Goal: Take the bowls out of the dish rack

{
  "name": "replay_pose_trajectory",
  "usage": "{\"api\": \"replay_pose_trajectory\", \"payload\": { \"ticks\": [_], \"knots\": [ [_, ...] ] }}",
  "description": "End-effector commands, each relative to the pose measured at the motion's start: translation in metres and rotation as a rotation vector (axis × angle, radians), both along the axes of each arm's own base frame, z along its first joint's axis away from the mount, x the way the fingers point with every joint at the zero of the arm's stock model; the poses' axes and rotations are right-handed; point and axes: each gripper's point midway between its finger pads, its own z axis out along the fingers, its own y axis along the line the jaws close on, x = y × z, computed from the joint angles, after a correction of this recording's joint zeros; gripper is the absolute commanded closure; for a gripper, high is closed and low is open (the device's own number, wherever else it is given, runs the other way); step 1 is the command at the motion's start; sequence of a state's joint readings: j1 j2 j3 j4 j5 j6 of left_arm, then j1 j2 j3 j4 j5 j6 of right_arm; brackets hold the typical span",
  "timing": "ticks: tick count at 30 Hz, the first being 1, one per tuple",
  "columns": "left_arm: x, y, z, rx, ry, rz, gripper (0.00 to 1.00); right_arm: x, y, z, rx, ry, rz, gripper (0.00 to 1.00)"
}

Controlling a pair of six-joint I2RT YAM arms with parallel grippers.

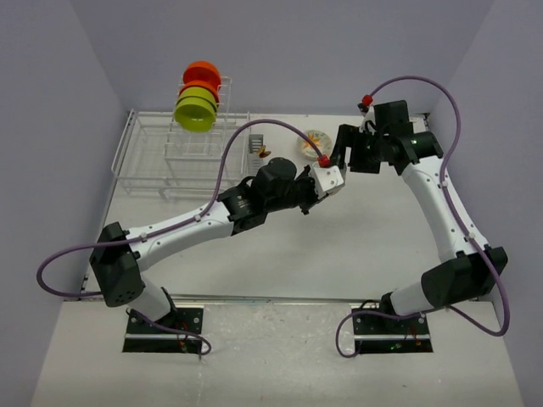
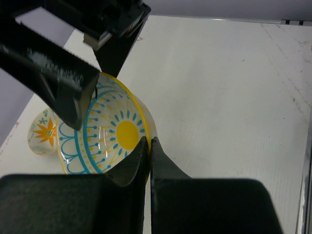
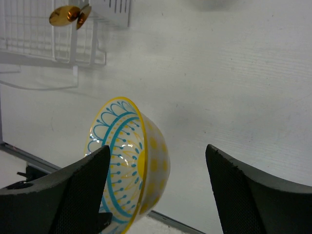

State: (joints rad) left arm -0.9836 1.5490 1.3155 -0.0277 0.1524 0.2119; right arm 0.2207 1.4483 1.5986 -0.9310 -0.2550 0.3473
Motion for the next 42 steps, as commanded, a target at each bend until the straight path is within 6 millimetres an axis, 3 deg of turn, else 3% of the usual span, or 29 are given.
{"api": "replay_pose_trajectory", "payload": {
  "ticks": [1,4,5,8,9,13,14,16,17,18,19,20,22,23,24,28,30,31,35,40,42],
  "knots": [
    [0.015,-0.007,0.040,-0.062,-0.176,0.020,1.00,-0.010,0.015,-0.014,-0.023,0.040,0.078,0.24],
    [0.017,-0.008,0.039,-0.054,-0.184,0.030,1.00,-0.008,0.018,-0.026,-0.029,0.071,0.083,0.41],
    [0.017,-0.008,0.039,-0.051,-0.189,0.032,1.00,-0.009,0.019,-0.031,-0.031,0.082,0.086,0.53],
    [0.024,-0.007,0.031,-0.017,-0.195,0.063,1.00,-0.008,0.018,-0.036,-0.037,0.088,0.077,0.74],
    [0.026,-0.006,0.030,-0.008,-0.199,0.076,1.00,-0.008,0.017,-0.036,-0.038,0.088,0.069,0.96],
    [0.038,0.000,0.028,0.022,-0.183,0.160,1.00,0.004,0.009,-0.032,-0.060,0.042,-0.001,1.00],
    [0.039,0.003,0.031,0.019,-0.180,0.180,0.66,0.009,0.007,-0.031,-0.062,0.029,-0.019,1.00],
    [0.041,0.014,0.049,-0.022,-0.172,0.240,0.12,0.027,0.000,-0.030,-0.065,0.004,-0.081,1.00],
    [0.039,0.021,0.050,-0.020,-0.152,0.257,0.00,0.038,-0.005,-0.025,-0.066,-0.019,-0.112,1.00],
    [0.037,0.035,0.067,-0.050,-0.156,0.301,0.00,0.051,-0.008,-0.021,-0.051,-0.039,-0.145,1.00],
    [0.036,0.045,0.075,-0.060,-0.148,0.333,0.00,0.066,-0.014,-0.030,-0.056,-0.028,-0.178,1.00],
    [0.035,0.054,0.083,-0.088,-0.128,0.373,0.00,0.081,-0.018,-0.022,-0.049,-0.063,-0.220,1.00],
    [0.036,0.092,0.109,-0.137,-0.126,0.522,0.00,0.115,-0.023,-0.031,-0.044,-0.086,-0.270,1.00],
    [0.036,0.104,0.118,-0.174,-0.104,0.581,0.00,0.131,-0.023,-0.019,-0.029,-0.123,-0.295,1.00],
    [0.037,0.132,0.126,-0.185,-0.103,0.693,0.00,0.144,-0.023,-0.018,-0.028,-0.134,-0.311,1.00],
    [0.033,0.202,0.148,-0.264,-0.062,0.987,0.00,0.208,-0.015,-0.044,-0.022,-0.135,-0.328,1.00],
    [0.026,0.222,0.148,-0.260,-0.036,1.047,0.00,0.226,-0.010,-0.054,-0.002,-0.135,-0.326,1.00],
    [0.020,0.235,0.157,-0.330,-0.007,1.075,0.00,0.241,-0.004,-0.062,0.022,-0.147,-0.307,1.00],
    [-0.001,0.259,0.170,-0.443,0.029,1.048,0.00,0.261,0.006,-0.087,0.048,-0.137,-0.273,1.00],
    [-0.016,0.286,0.180,-0.492,0.027,1.056,0.00,0.261,0.011,-0.117,0.044,-0.091,-0.244,0.98],
    [-0.017,0.286,0.177,-0.491,0.030,1.051,0.00,0.261,0.012,-0.125,0.042,-0.081,-0.239,0.97]
  ]
}}
